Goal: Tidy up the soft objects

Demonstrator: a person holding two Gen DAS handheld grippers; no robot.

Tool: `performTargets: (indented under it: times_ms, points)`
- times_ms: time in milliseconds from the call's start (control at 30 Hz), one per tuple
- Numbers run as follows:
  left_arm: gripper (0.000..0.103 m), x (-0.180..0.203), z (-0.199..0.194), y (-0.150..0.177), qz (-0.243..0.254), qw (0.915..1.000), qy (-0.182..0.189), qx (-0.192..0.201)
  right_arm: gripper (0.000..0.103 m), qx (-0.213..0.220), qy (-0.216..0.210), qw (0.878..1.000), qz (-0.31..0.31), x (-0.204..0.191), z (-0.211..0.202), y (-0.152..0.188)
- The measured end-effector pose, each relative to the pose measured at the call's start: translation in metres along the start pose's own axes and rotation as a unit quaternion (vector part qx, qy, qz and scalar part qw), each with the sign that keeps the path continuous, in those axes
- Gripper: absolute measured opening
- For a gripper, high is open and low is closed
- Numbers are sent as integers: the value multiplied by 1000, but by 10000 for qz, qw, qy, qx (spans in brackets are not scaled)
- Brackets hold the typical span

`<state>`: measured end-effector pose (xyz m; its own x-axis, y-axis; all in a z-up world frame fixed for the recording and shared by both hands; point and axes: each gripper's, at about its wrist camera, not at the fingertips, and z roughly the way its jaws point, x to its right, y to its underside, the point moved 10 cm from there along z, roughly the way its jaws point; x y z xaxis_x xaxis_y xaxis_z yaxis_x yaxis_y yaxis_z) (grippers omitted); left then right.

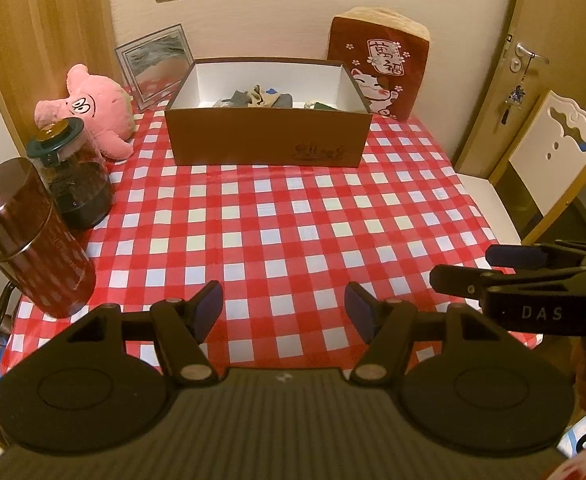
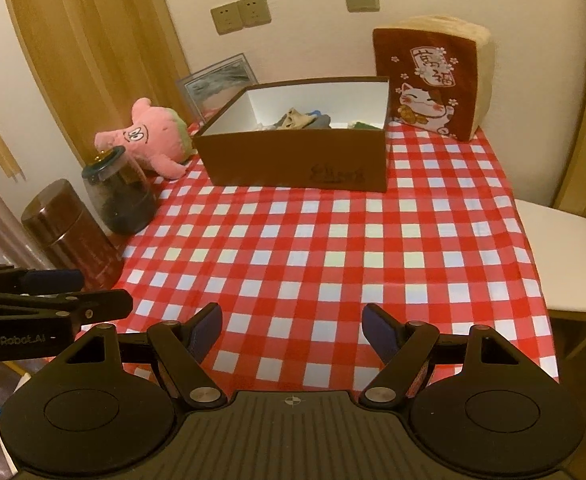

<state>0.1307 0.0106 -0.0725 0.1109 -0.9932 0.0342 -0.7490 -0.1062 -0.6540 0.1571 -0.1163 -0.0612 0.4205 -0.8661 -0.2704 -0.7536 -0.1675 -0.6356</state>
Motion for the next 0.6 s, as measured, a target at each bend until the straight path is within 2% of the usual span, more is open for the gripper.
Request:
performTargets:
  times_ms: [600]
  points:
    - [65,1,1,0,10,10000,15,1,77,5,10,10000,-3,0,0,-1]
